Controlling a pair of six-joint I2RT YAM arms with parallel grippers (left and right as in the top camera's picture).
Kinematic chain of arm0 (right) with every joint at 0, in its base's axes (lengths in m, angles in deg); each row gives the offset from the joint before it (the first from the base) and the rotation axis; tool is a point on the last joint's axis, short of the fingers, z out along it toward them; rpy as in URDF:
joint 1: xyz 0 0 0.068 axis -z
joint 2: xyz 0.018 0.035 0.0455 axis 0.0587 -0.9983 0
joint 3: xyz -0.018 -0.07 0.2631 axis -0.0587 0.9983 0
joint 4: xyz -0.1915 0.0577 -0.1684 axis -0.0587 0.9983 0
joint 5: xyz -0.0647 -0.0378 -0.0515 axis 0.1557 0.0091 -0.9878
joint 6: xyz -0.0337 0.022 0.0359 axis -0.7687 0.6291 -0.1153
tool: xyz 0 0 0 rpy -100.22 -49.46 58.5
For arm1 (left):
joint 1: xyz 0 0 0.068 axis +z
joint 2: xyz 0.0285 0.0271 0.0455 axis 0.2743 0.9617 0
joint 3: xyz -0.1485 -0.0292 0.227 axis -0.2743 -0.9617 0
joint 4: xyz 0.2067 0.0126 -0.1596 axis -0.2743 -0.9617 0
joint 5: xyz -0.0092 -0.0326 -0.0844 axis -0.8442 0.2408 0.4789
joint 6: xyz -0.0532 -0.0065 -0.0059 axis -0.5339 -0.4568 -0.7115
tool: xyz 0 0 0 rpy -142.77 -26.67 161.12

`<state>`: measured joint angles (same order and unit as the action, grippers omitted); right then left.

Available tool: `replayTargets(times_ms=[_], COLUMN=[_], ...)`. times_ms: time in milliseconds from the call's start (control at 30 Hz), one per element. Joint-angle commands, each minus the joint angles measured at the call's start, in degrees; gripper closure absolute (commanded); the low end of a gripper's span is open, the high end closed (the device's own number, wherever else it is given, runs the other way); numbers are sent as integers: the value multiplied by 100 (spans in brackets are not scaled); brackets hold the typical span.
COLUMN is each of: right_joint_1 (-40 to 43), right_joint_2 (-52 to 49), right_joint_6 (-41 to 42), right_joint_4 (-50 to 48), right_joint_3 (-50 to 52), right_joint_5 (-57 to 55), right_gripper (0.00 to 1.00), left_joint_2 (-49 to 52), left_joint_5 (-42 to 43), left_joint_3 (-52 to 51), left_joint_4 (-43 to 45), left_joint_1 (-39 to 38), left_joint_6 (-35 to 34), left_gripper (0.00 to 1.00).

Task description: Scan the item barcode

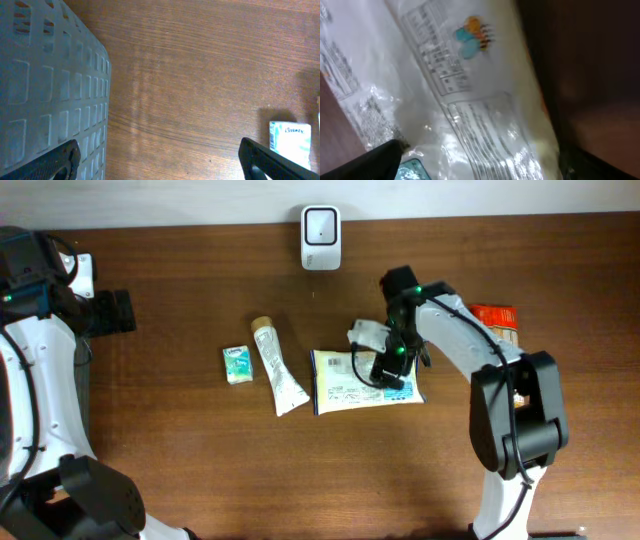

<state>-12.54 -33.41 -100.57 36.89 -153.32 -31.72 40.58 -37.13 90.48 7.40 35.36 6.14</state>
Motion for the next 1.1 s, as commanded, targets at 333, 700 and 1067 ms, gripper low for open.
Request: replayTargets(times_ms=[333,700,1067], right_joint_1=[22,562,1617], right_joint_2=[2,42,17], right_joint_6=[-59,3359,5368], right_joint_4=[-444,2236,1849], right_joint_3=[579,-2332,-1134], right_joint_5=[13,1856,1447], right_gripper=[96,1,40], left_joint_2=[-13,-15,-13], left_joint_5=[46,46,46], left_joint_3=[26,26,26], left_joint_4=[0,0,0], left_joint_1=[35,35,35], left_joint_6=[52,52,52], left_gripper=[1,1,1])
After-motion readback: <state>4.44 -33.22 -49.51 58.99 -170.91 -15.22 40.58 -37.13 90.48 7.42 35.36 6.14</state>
